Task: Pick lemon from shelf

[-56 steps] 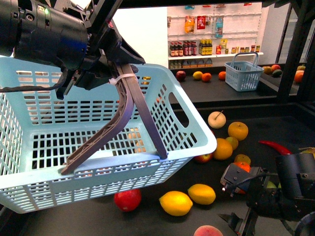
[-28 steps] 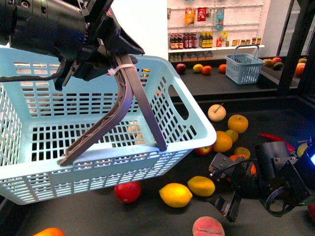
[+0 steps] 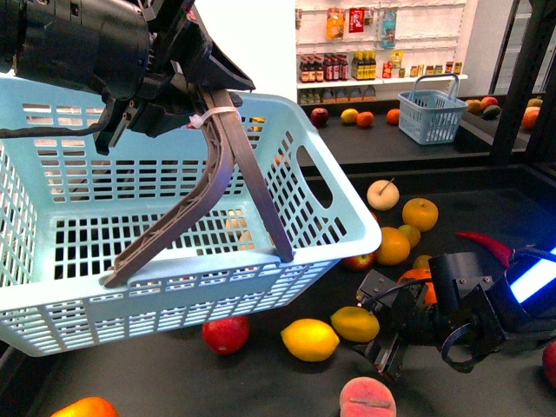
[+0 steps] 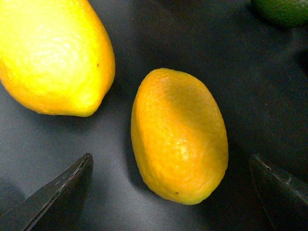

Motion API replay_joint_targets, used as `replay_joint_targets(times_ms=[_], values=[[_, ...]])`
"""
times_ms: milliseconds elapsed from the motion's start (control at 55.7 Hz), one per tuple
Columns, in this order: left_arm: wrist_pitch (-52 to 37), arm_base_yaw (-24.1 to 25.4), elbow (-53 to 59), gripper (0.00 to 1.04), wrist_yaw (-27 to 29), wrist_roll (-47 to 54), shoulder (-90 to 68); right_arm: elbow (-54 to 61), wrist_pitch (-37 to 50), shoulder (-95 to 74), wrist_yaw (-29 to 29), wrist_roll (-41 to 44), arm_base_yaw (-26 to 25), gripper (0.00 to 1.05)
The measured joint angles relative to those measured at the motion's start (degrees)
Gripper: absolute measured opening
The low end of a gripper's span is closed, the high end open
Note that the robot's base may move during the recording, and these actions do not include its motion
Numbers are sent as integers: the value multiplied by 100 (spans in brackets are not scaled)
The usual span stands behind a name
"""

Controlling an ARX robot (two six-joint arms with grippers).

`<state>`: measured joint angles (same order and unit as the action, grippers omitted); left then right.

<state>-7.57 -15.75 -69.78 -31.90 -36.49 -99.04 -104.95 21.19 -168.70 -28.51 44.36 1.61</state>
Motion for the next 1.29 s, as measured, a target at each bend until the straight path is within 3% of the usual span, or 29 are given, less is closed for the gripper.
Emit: replay_joint_targets(times_ms=[180, 395, 467, 629, 1042, 1293], values=[[0, 0, 0, 16, 2, 0, 0, -160, -63, -76, 15, -144, 22, 97], [0, 0, 0, 16, 0, 0, 0, 26, -94, -46, -50, -223, 37, 67], [0, 0, 0, 16, 2, 0, 0, 308, 26, 63, -66, -258, 17, 52], [0, 0, 0, 15, 0, 0, 0, 901, 675, 470, 85, -487, -98, 39], [0, 0, 0, 15, 2, 0, 0, 3414, 2024, 3106, 96, -1163, -1045, 36], [0, -2, 0, 15, 2, 2, 0, 4537, 2188, 5486, -616, -2245, -691, 36]])
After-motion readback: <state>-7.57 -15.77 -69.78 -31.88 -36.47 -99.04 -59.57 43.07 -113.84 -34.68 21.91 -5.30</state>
